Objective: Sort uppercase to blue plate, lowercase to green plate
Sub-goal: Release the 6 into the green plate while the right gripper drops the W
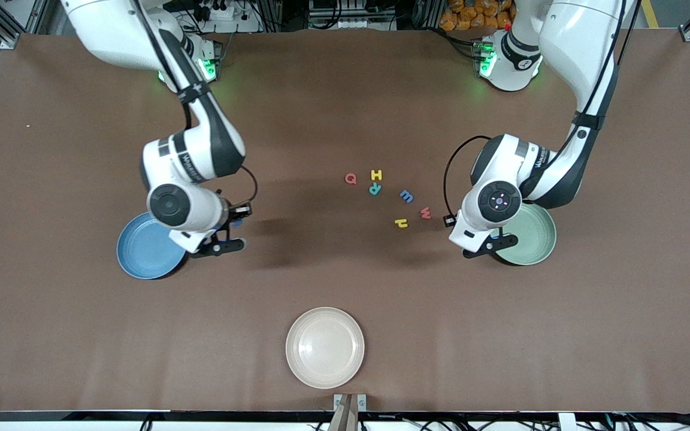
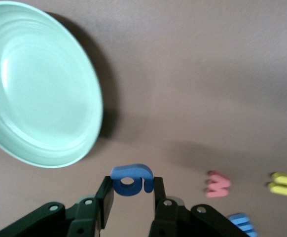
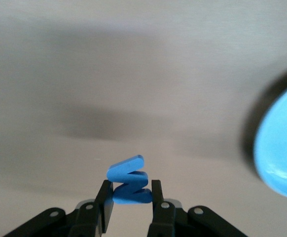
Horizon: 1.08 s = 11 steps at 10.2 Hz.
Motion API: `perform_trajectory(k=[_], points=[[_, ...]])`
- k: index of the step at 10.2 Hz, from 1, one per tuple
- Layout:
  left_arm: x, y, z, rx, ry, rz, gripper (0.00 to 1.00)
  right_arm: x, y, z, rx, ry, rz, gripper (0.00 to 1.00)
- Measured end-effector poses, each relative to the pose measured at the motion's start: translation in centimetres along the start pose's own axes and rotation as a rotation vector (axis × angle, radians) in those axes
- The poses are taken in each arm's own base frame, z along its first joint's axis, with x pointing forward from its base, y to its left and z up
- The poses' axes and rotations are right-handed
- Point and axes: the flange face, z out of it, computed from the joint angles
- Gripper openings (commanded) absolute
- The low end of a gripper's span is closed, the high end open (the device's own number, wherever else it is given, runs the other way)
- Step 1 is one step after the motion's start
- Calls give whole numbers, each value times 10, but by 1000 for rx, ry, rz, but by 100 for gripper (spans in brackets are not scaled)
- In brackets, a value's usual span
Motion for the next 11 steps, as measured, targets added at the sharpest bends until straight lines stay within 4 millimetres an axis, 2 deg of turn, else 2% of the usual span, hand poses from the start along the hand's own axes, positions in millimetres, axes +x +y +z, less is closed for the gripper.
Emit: perform_trajectory(k=[2, 4, 5, 6, 7, 8, 9, 10, 11], points=[[-3, -10, 0, 76, -31, 74, 0, -1, 60, 5, 22, -43, -53, 0], [-4, -21, 1, 140, -57, 133, 0, -6, 129, 11, 59, -69, -130, 0], [-5, -26, 3, 193, -67, 164, 0, -9, 163, 20, 67, -81, -147, 0], [-7, -31, 6, 236, -84, 195, 0, -11, 189, 32, 69, -97, -148, 6], [-8, -35, 7, 267, -99, 224, 0, -10, 202, 46, 73, -110, -144, 43], [-8, -38, 8, 290, -109, 241, 0, -7, 204, 57, 70, -118, -150, 72], [-8, -41, 8, 309, -113, 249, 0, -5, 204, 65, 67, -120, -164, 78], [-8, -43, 9, 328, -114, 251, 0, -2, 202, 67, 65, -117, -177, 79], [-6, -47, 9, 347, -109, 249, 0, -1, 201, 65, 63, -111, -185, 76]])
